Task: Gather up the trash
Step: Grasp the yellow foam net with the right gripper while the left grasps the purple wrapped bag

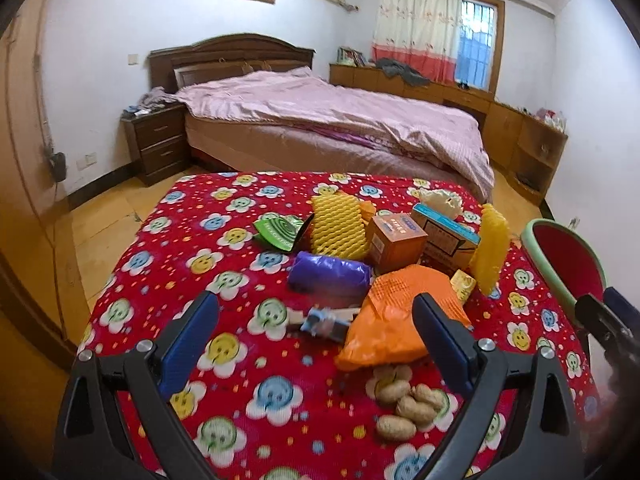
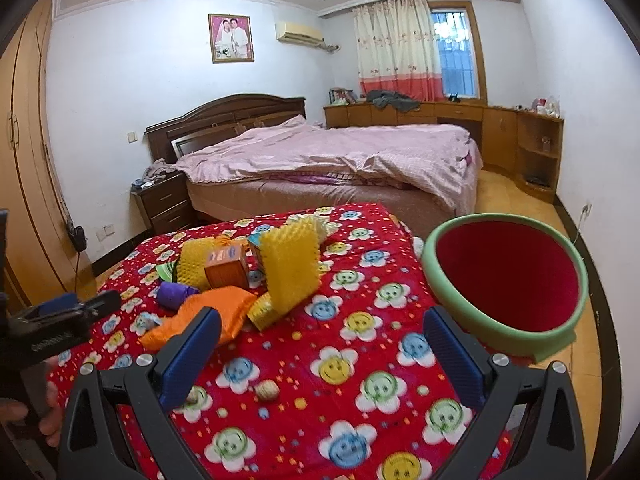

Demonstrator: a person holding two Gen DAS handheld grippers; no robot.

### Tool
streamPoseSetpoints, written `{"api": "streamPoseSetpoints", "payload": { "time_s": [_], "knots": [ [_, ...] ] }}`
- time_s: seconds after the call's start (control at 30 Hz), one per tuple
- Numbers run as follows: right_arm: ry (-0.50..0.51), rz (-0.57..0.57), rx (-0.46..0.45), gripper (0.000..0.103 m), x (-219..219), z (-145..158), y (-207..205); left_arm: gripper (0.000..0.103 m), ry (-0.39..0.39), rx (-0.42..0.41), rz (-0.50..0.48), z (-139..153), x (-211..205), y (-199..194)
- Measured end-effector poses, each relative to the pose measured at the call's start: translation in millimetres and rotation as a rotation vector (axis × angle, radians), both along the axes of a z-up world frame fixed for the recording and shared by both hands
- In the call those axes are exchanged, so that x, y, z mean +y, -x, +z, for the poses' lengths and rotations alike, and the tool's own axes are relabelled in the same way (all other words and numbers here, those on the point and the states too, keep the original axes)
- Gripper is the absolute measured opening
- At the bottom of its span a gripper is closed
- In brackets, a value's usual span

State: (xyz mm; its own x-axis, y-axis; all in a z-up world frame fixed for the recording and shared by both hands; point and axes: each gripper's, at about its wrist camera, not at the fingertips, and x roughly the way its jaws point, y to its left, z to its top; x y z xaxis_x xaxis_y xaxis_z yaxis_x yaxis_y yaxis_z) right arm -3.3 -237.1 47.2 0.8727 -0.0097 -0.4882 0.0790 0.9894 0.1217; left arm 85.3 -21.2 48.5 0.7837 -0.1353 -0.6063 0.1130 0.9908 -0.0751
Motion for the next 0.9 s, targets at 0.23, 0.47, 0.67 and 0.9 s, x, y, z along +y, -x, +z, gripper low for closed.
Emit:
{"api": "streamPoseSetpoints", "payload": {
  "time_s": [0.23, 0.47, 0.67, 0.9],
  "knots": [
    [-0.036, 0.016, 0.053, 0.103, 4.7, 0.9, -33.7, 0.097, -0.046, 0.079, -0.049, -18.4, -10.1, -43.6],
    [-0.022, 0.044, 0.122, 0.103, 17.7, -2.1, -66.0, 0.095, -0.074, 0.144, -0.09, -38.9, -17.3, -79.5],
    [0.017, 0.042, 0.168, 0.1, 28.7, -11.7, -94.6, 0.089, -0.067, 0.206, -0.11, -55.2, -14.0, -100.4],
    [-0.019, 0.007, 0.219, 0.058, 27.2, -27.9, -115.9, 0.075, -0.015, 0.25, -0.156, -66.9, -13.4, -106.6]
  ]
}}
